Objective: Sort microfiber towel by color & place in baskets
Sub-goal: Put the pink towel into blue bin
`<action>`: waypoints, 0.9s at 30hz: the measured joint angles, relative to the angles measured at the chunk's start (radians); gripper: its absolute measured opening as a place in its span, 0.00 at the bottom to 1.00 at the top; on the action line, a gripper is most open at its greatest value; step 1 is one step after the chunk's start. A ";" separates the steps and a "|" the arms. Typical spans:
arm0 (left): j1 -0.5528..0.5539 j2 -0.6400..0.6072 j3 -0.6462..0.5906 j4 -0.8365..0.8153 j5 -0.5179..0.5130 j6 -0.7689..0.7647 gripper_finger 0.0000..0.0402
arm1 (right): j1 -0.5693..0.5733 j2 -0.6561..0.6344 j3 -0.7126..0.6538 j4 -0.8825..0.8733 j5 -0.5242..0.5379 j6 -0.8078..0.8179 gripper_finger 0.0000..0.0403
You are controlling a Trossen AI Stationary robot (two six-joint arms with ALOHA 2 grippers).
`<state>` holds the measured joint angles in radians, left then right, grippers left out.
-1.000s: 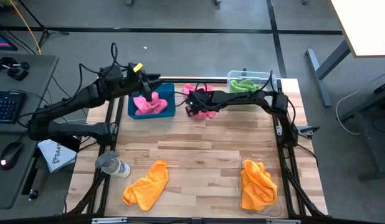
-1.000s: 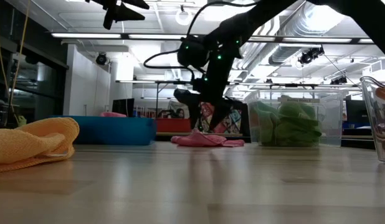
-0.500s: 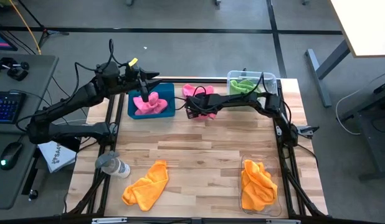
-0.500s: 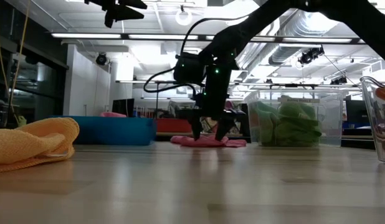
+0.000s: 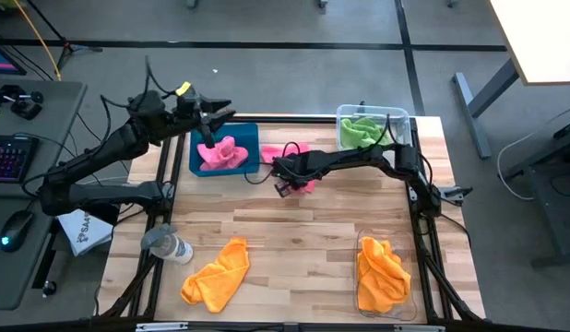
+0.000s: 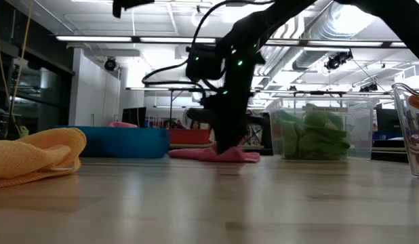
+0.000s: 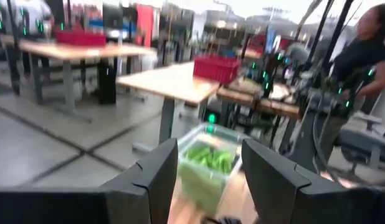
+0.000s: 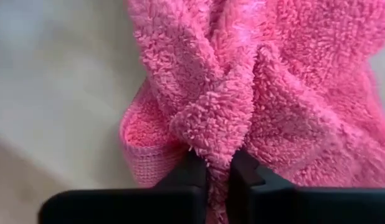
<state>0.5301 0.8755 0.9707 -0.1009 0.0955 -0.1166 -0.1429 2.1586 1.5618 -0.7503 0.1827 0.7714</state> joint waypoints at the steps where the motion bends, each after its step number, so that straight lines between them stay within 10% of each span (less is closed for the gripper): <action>1: 0.000 -0.008 0.000 0.018 0.000 0.009 0.42 | 0.004 -0.022 -0.004 -0.019 0.001 -0.018 0.02; 10: 0.000 -0.064 0.096 0.054 -0.067 -0.054 0.42 | 0.001 -0.292 -0.002 0.081 0.221 -0.157 0.01; 27: -0.001 -0.061 0.184 0.005 0.003 -0.066 0.42 | -0.107 -0.201 0.001 0.913 -0.049 -0.310 0.00</action>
<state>0.5293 0.8142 1.1549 -0.0957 0.0988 -0.1822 -0.2496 1.9576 1.5631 0.1629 0.1335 0.4613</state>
